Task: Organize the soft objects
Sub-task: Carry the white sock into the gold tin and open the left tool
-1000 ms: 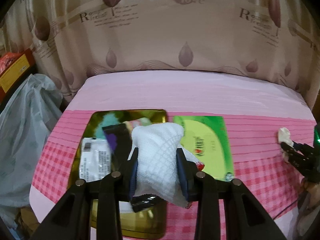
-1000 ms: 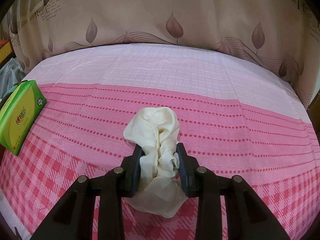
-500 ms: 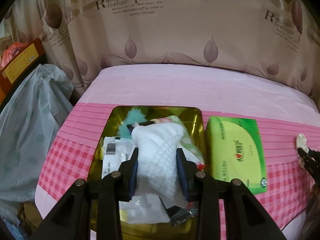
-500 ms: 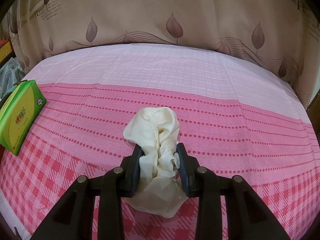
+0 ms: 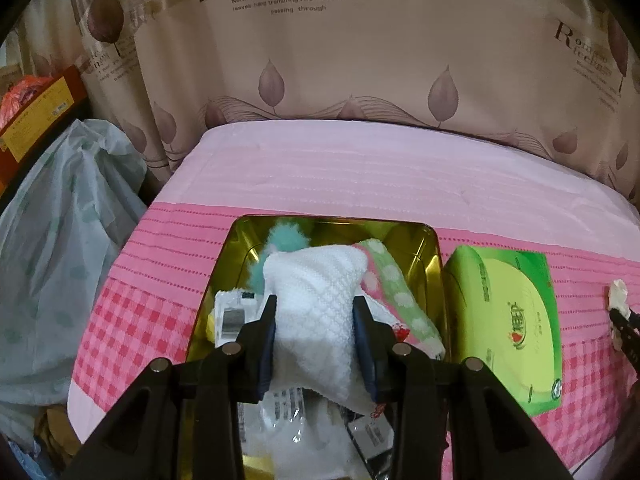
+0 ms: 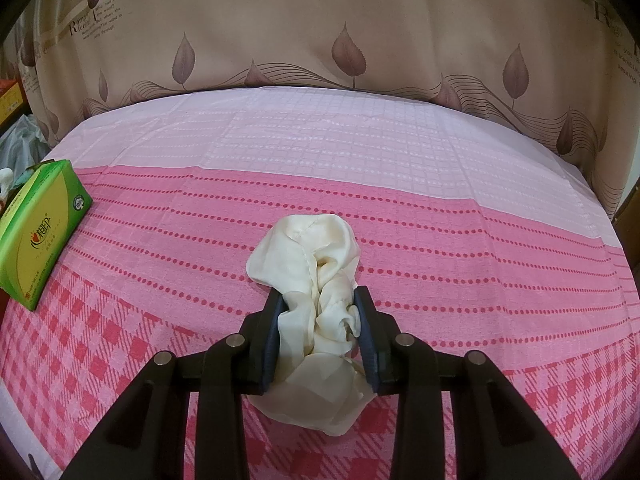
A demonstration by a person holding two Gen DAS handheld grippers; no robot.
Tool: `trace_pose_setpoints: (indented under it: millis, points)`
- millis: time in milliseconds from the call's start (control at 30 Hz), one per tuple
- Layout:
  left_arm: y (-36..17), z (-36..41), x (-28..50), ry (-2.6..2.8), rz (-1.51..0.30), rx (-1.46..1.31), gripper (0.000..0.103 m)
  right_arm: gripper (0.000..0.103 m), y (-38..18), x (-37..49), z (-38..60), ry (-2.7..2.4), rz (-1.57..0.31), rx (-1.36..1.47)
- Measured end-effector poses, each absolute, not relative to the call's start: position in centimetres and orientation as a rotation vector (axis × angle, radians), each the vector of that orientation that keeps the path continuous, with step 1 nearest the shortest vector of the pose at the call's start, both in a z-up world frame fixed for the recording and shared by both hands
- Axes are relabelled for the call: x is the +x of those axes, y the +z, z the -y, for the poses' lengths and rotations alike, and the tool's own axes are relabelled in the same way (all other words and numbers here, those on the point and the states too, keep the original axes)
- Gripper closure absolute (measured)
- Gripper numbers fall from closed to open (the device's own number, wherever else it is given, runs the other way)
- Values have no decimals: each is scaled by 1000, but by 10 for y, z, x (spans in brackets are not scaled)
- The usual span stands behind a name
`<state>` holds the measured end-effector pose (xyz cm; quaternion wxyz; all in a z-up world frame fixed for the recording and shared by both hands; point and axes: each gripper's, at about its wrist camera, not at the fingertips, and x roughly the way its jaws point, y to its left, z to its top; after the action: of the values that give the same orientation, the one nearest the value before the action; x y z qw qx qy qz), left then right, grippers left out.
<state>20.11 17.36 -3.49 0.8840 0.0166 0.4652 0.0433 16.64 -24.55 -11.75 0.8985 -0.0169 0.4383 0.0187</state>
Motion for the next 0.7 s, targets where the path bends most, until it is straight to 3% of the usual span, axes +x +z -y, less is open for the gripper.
trace_pose_setpoints:
  millis: [233,400,700]
  points:
    - [-40,-172,214,77,-986,32,62,68,-118,166,247,35,-908,-36]
    - [-39,-174,214,84,-986,26,50,68,-118,166,248,36,-908,-37]
    - [-17,-188,180,111,-934,0,48,68,-118,166,246,36,-908,-35]
